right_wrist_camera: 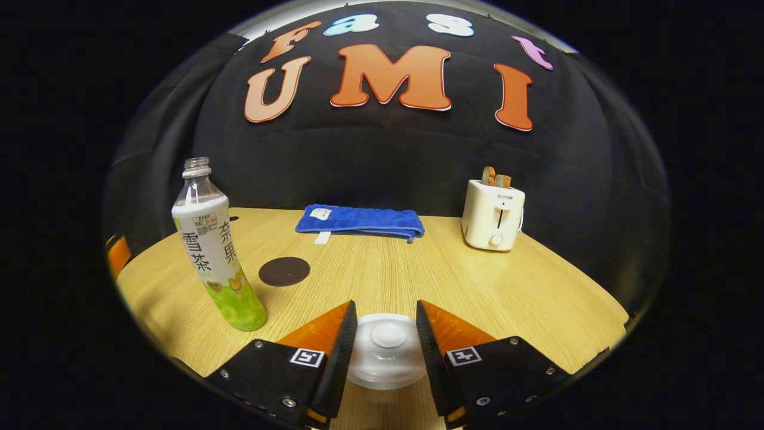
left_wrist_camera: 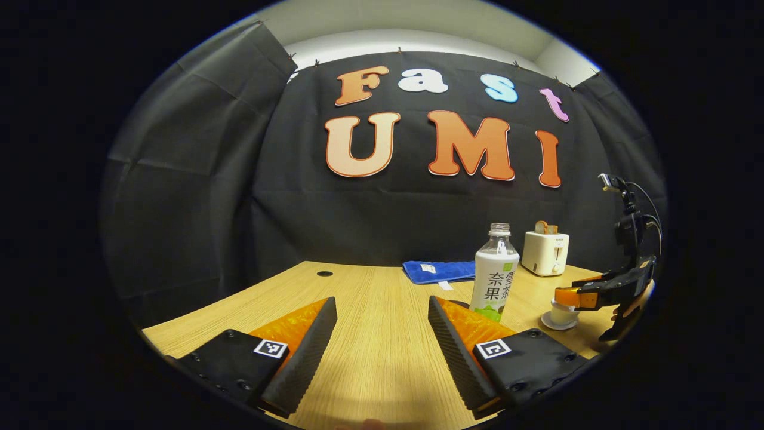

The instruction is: Open the teacup lid with one hand, grasp the water bottle and pour water into the teacup with the other hand; after pouring, place the water bottle on the coaster and then close the teacup lid.

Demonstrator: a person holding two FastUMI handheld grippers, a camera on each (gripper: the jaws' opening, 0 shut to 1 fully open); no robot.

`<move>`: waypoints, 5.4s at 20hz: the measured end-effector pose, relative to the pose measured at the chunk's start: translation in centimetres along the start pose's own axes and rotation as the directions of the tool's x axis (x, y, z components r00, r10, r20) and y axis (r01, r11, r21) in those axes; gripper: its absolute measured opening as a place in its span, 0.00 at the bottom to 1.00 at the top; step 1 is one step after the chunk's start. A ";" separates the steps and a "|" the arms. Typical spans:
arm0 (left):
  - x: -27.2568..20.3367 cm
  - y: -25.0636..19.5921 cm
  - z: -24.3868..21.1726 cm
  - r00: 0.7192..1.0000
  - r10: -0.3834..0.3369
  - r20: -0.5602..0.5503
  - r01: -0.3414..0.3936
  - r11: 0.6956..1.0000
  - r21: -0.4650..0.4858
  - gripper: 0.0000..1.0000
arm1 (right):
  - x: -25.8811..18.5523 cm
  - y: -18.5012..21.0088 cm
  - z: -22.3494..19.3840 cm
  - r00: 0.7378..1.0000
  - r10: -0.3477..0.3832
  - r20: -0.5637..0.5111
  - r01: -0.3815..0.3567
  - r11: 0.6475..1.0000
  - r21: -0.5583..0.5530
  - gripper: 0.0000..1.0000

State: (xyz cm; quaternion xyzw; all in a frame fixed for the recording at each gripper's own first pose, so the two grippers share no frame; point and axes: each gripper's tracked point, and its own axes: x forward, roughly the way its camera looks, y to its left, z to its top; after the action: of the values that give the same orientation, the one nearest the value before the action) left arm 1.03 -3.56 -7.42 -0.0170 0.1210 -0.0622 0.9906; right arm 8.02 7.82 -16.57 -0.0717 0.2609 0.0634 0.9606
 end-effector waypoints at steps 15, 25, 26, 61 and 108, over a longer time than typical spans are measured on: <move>0.0 -0.8 -0.3 1.000 -0.012 -0.010 0.012 1.000 -0.009 0.99 | 0.0 -0.3 0.0 0.999 0.013 -0.034 -0.011 0.999 0.036 0.19; 1.5 -7.1 -1.2 0.993 -0.116 -0.023 0.116 0.993 -0.003 0.99 | -1.6 -5.6 2.6 0.999 -0.024 0.044 0.024 1.000 0.011 0.18; 1.8 -7.8 -1.3 0.992 -0.123 -0.027 0.123 0.992 0.003 0.99 | -1.6 -6.7 2.4 0.998 -0.041 0.043 0.041 0.999 0.016 0.18; 8.2 -17.9 -1.6 0.981 -0.162 -0.105 0.193 0.848 0.493 0.64 | -3.6 -18.4 0.3 0.985 -0.173 0.007 0.167 0.961 0.222 0.18; 8.4 -23.5 -4.1 0.914 -0.212 -0.346 0.235 -0.419 0.877 0.65 | -4.8 -21.0 -0.3 0.979 -0.201 -0.018 0.199 0.945 0.260 0.18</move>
State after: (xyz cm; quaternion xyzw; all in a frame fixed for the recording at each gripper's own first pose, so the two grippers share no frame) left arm 5.32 -28.03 -12.22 0.7749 0.0180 -0.3378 0.5339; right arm 7.15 -13.27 -12.20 0.0295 0.2539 -0.0691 0.9643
